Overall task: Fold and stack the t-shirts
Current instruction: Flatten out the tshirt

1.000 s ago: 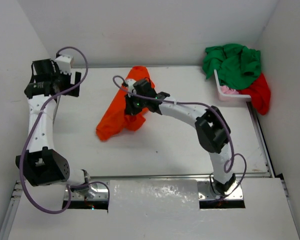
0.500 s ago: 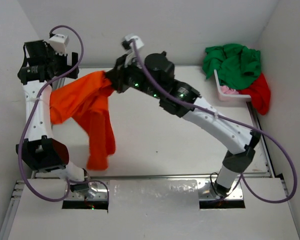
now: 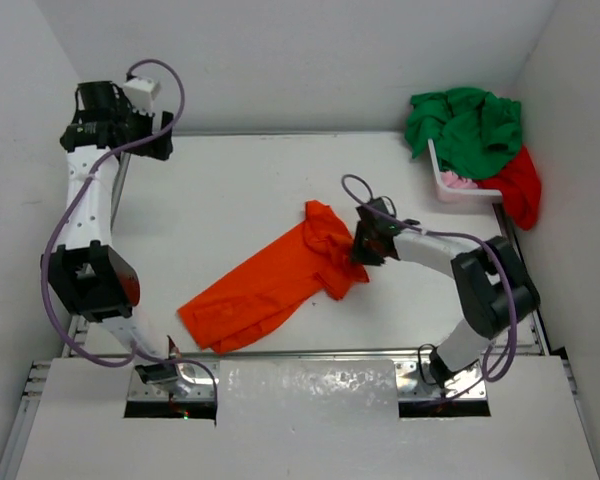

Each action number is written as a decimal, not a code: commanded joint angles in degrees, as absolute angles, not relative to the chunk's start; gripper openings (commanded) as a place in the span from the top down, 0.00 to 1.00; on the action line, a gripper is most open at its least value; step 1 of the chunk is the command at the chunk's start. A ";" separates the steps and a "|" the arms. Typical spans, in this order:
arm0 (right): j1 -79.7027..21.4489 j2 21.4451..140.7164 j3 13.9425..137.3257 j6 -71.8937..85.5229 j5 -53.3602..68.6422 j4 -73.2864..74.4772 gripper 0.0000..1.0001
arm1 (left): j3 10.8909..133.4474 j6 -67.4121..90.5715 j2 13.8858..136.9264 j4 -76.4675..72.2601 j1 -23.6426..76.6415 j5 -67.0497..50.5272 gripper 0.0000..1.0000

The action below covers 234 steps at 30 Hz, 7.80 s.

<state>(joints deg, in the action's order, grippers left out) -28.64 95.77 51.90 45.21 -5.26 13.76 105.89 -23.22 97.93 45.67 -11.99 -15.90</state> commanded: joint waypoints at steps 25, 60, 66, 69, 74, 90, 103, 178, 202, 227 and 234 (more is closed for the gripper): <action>-36.47 74.62 41.14 23.55 6.06 12.22 0.66 | 47.38 -44.48 73.38 51.24 17.57 -14.41 0.38; -42.01 93.34 50.80 22.06 -15.12 16.08 0.94 | 42.63 -38.50 70.14 46.05 19.25 -13.19 1.00; -42.10 87.30 53.69 21.10 -14.76 20.28 1.00 | 44.99 -37.27 68.04 46.50 19.25 -12.48 1.00; -41.57 82.46 56.94 20.22 -16.43 24.06 1.00 | 48.77 -33.59 64.97 44.30 19.07 -7.92 1.00; -33.68 68.16 60.29 18.99 -16.45 25.93 1.00 | 62.80 -29.53 63.02 46.74 17.85 -0.98 1.00; -37.74 64.06 65.76 17.31 -7.72 29.38 0.57 | 78.60 -39.29 57.05 58.10 17.67 -14.94 1.00; -54.66 90.94 61.88 16.61 -4.80 2.48 0.47 | 63.90 -25.94 64.76 36.13 6.71 4.93 1.00; -45.70 53.80 70.91 13.10 -30.66 22.40 1.00 | 90.42 -39.11 62.93 54.39 0.00 -29.78 1.00; -40.81 80.31 116.61 -16.54 -42.29 23.03 1.00 | 115.04 -25.05 77.94 50.81 0.00 -15.91 1.00; -7.65 112.42 135.28 16.44 -1.50 -14.42 1.00 | 144.50 -16.61 112.51 18.71 0.00 -12.13 1.00; -8.17 88.71 82.56 21.35 4.05 -22.40 1.00 | 122.73 -23.19 100.48 22.93 0.00 -13.01 1.00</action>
